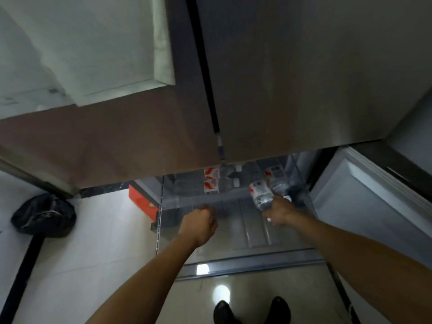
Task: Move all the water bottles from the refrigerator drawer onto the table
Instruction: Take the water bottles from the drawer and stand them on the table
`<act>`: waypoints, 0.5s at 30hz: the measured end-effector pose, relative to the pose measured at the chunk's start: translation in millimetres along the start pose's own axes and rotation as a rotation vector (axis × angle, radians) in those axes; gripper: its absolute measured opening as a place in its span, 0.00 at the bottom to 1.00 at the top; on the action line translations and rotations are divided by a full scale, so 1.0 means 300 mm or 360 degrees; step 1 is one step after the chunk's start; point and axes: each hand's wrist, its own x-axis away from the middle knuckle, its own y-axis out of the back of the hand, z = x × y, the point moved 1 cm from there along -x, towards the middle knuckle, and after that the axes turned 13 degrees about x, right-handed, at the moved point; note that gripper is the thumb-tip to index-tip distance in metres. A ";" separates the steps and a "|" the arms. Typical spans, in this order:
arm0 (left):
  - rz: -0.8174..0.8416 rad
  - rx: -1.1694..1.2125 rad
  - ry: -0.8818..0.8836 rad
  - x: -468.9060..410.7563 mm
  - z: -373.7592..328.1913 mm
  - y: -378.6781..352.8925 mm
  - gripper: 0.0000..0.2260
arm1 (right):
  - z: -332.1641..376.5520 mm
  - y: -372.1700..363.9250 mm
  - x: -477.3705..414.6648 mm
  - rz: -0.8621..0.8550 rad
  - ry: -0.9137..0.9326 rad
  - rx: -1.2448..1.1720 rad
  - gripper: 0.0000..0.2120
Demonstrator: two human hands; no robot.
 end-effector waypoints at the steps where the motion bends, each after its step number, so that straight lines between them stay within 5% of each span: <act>1: -0.0014 -0.0022 -0.0042 -0.044 -0.021 -0.001 0.11 | -0.025 0.003 0.021 0.0026 0.0039 0.0037 0.27; 7: -0.0248 -0.0494 -0.0234 -0.333 -0.113 0.013 0.24 | -0.117 -0.025 0.036 0.0148 0.0054 0.0327 0.30; 15: -0.0221 -0.0763 -0.0190 -0.439 -0.137 -0.044 0.29 | -0.144 -0.050 0.004 0.0184 0.0154 0.0446 0.31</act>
